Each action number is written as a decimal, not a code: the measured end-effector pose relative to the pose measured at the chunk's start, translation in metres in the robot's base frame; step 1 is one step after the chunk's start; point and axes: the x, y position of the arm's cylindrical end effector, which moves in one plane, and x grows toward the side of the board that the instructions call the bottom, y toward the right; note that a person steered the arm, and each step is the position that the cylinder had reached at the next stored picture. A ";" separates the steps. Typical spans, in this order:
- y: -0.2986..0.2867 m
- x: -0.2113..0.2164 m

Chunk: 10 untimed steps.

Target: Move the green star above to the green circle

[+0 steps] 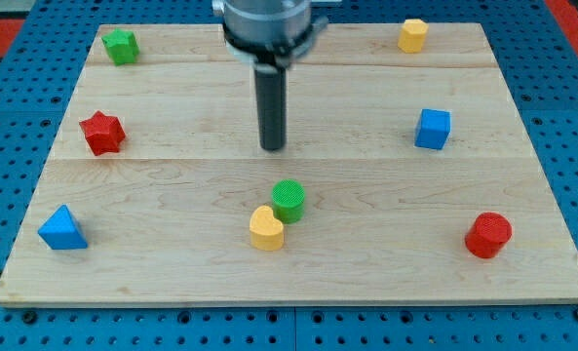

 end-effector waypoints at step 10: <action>-0.181 -0.080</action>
